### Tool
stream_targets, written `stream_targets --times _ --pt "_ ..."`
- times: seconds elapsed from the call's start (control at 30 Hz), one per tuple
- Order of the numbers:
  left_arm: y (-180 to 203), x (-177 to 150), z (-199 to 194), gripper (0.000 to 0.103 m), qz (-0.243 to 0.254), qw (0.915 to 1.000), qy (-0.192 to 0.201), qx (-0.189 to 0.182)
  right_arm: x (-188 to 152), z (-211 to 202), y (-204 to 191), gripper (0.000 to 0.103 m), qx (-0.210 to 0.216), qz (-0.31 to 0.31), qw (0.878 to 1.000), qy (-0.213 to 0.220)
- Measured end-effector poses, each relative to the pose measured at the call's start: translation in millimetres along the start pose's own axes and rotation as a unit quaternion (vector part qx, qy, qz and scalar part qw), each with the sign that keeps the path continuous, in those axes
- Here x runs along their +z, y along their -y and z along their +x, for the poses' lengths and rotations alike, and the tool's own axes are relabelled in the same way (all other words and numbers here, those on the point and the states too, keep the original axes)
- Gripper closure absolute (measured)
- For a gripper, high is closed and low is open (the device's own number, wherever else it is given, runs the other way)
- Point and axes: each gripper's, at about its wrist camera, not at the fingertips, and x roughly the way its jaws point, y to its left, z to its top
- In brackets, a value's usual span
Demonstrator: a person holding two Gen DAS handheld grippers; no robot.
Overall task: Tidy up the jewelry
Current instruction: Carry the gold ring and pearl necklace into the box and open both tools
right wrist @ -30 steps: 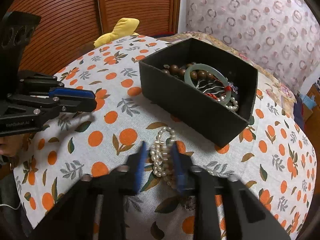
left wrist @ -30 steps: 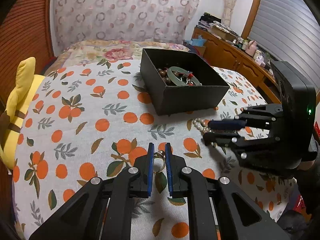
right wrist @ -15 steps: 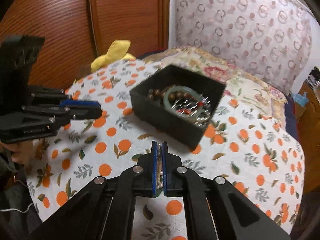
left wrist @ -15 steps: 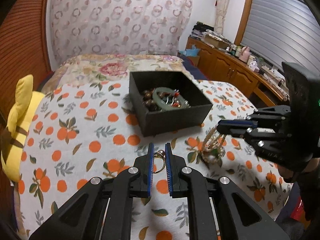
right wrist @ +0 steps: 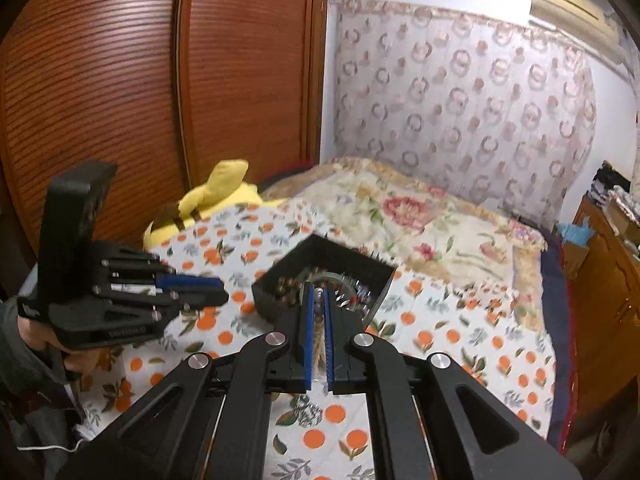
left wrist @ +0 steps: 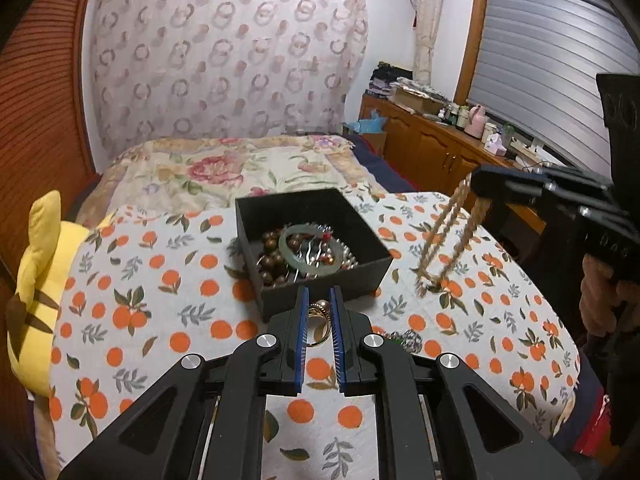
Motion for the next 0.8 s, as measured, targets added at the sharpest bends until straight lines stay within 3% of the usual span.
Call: stream_targets --times 0.33,0.8 --pt "5.2 24.3 8.6 0.093 0.019 0.9997 0.013 0.004 23.0 0.2 17.5 0.098 -0.011 0.000 1.000 0.017" --pt "-8.6 42.9 44.6 0.093 0.013 0.9998 0.000 0.017 36.7 58.5 36.0 0.097 0.006 0.013 1.000 0.003"
